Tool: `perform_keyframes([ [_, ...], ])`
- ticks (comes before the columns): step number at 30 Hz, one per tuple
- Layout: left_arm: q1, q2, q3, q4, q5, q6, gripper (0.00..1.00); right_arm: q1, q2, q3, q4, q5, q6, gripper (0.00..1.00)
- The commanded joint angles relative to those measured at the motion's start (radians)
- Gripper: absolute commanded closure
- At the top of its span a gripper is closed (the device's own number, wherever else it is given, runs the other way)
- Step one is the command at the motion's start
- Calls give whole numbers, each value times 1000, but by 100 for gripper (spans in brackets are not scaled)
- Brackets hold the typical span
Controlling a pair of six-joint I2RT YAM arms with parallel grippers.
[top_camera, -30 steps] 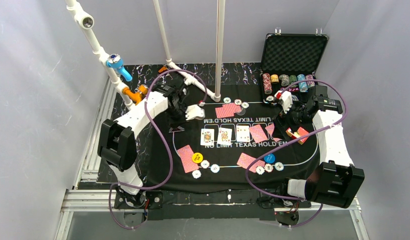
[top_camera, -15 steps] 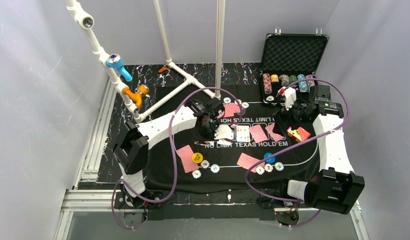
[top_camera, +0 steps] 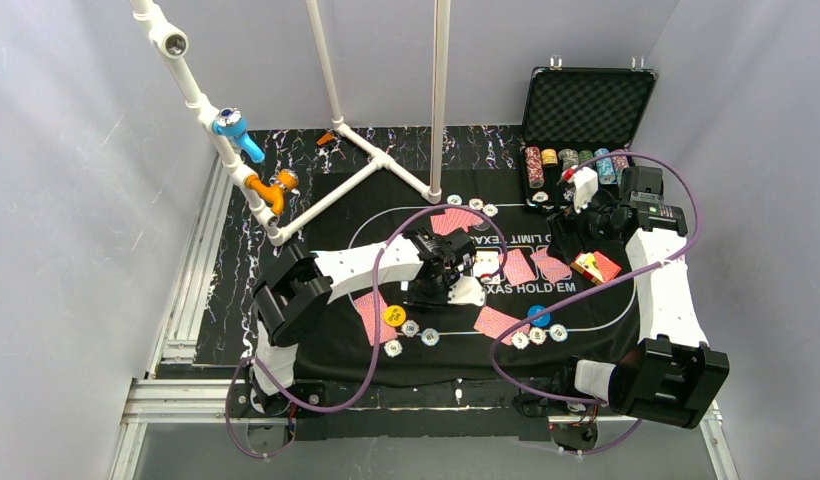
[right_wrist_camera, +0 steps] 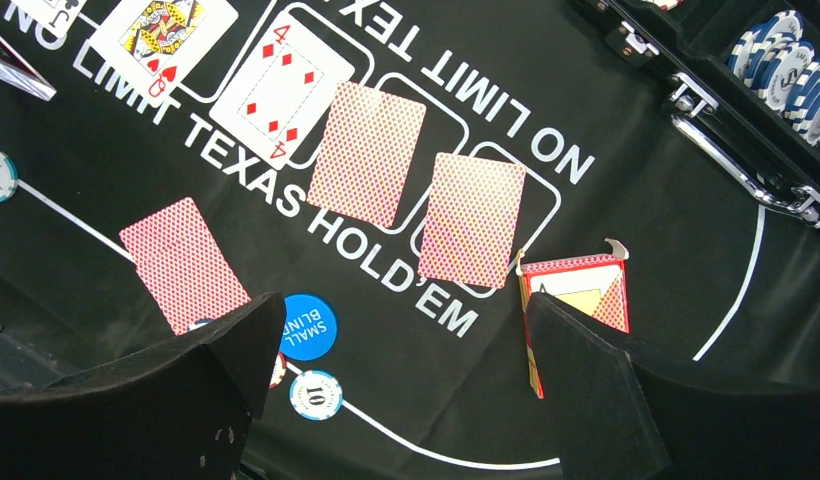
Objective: Distribute texas hold em gaming equipment
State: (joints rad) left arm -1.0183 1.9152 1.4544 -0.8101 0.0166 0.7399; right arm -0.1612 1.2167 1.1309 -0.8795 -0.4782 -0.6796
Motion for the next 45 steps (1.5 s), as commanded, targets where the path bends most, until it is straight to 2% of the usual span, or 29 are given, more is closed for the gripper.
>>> perform_keyframes([
  [1, -4, 14, -37, 6, -3, 1, 63, 2, -16, 15, 6, -3, -3, 0],
  [13, -3, -38, -6, -30, 0, -7, 35, 1, -14, 22, 1, -18, -7, 0],
  [15, -3, -60, 13, -49, 2, -15, 27, 2, -12, 25, 1, -25, -9, 0],
  [18, 0, -95, 46, -79, 4, -32, 5, 1, -8, 35, -6, -41, -16, 0],
  [19, 6, -106, 64, -95, 9, -42, 2, 2, -7, 41, -12, -51, -23, 0],
  [27, 98, -170, 281, -249, 102, -179, 2, 50, -14, 70, -13, -54, -2, 0],
  [32, 220, -189, 378, -322, 202, -303, 2, 114, -11, 107, -16, -24, 30, 0],
  [38, 333, -245, 289, -320, 215, -419, 2, 221, -17, 125, -51, 17, 49, 0],
  [45, 439, -311, 148, -268, 235, -528, 2, 317, -77, 45, -77, 58, 68, 0],
])
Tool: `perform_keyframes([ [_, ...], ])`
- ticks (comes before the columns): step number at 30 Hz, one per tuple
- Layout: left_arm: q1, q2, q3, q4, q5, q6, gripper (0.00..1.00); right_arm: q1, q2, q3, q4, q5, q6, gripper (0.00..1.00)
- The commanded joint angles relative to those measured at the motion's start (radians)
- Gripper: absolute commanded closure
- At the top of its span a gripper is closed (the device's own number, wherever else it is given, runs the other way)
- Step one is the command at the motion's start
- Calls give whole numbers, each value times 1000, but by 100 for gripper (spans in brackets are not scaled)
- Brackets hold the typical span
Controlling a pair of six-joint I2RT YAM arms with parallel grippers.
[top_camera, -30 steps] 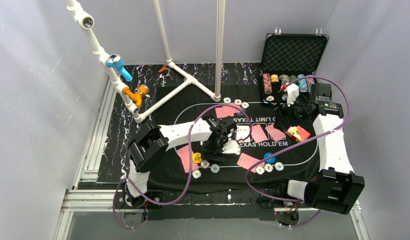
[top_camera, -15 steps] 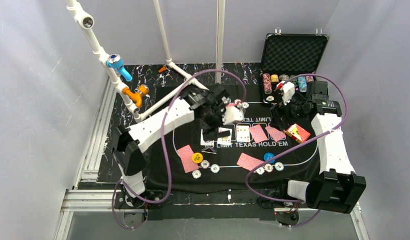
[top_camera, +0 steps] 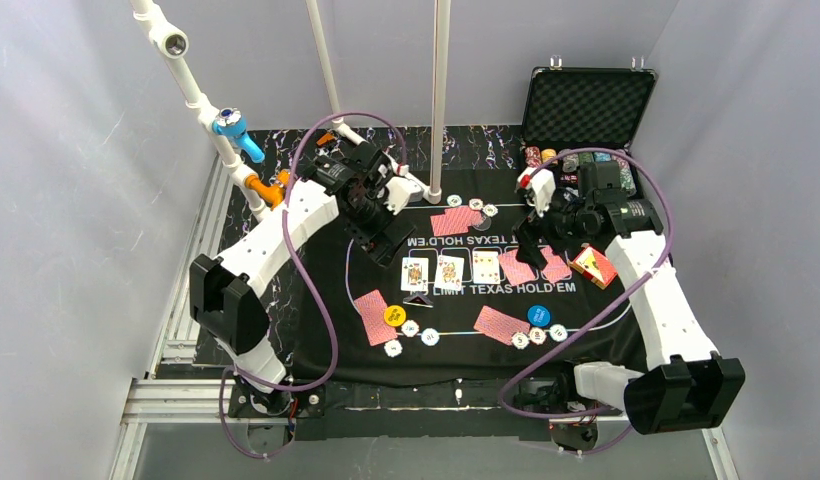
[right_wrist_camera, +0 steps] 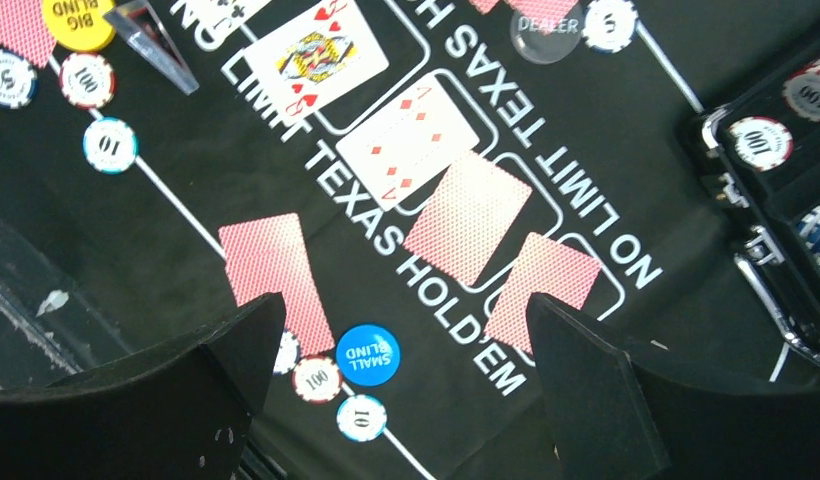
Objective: Distribute texas hold em gaming equipment
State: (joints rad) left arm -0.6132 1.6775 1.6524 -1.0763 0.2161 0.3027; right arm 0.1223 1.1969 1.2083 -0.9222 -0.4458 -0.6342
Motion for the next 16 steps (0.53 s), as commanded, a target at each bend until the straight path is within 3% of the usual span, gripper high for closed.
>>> perform_keyframes([
  [1, 40, -83, -72, 7, 34, -99, 2, 40, -66, -44, -35, 27, 25, 0],
  [16, 65, -141, -182, 42, 1, -124, 2, 62, -106, -83, -39, 47, 24, 0],
])
